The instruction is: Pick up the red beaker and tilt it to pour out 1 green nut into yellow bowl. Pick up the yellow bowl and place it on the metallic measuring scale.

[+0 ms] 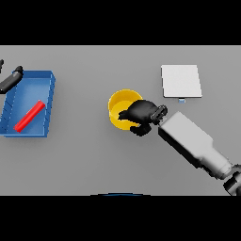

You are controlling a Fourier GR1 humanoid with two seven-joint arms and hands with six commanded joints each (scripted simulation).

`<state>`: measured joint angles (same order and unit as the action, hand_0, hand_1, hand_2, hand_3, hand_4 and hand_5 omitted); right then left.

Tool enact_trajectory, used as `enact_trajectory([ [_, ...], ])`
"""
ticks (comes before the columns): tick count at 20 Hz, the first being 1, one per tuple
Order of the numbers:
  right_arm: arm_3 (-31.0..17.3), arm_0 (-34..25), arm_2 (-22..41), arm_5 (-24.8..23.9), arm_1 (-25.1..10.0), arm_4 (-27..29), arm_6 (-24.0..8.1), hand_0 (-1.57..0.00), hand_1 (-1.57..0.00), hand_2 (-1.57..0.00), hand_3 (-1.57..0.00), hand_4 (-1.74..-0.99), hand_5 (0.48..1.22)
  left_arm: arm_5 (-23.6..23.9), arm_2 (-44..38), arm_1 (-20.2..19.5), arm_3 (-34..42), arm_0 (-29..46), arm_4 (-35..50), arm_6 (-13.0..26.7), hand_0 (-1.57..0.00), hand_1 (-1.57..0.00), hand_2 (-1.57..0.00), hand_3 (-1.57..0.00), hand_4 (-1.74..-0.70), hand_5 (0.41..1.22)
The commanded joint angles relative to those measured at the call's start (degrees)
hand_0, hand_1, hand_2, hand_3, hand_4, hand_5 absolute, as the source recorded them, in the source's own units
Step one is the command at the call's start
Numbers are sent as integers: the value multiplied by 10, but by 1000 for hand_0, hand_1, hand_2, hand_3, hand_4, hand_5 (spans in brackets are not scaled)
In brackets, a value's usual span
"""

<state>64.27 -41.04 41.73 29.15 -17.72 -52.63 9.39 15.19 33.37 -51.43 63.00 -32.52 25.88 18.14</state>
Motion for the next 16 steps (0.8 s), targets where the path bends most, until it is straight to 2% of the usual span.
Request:
enact_trajectory([
  [1, -2, -1, 5, -2, 0, -4, 3, -750, -693, -476, -351, -1454, 999, 3, 0, -2, 12, 4, 3, -1, 1, 1, 1, 1, -719, 692],
  [3, 4, 0, 4, -1, -8, 1, 12, -1045, -1009, -870, -574, -1552, 1079, 4, 4, 0, 9, 3, -1, 6, 1, 1, 1, 1, -719, 693],
  [5, 7, 3, 3, -6, -10, 7, 15, -1235, -1211, -1122, -834, -1614, 1130, 0, 0, 0, 5, 1, 3, 4, 1, 1, 1, 1, -724, 696],
  [6, 20, 9, 5, -6, -18, 10, 18, -1302, -1283, -1164, -941, -1640, 1148, 1, 2, -2, 13, 8, 1, -3, 1, 1, 1, 1, -725, 699],
  [9, 11, 1, 9, -18, -17, 6, 22, -1433, -1424, -1240, -1183, -1689, 1184, 1, 4, -2, 14, -1, -2, 2, 1, 1, 1, 1, -722, 695],
  [14, 6, 1, -5, -32, -15, 18, 26, -1526, -1523, -1319, -1311, -1724, 1209, -4, 3, -4, 10, -3, 0, 7, 1, 1, 1, 1, -716, 694],
  [16, 29, 2, -16, -17, -28, 30, 26, -1542, -1540, -1331, -1340, -1730, 1213, -4, 3, -6, 14, 7, 4, 7, 1, 1, 1, 1, -717, 696],
])
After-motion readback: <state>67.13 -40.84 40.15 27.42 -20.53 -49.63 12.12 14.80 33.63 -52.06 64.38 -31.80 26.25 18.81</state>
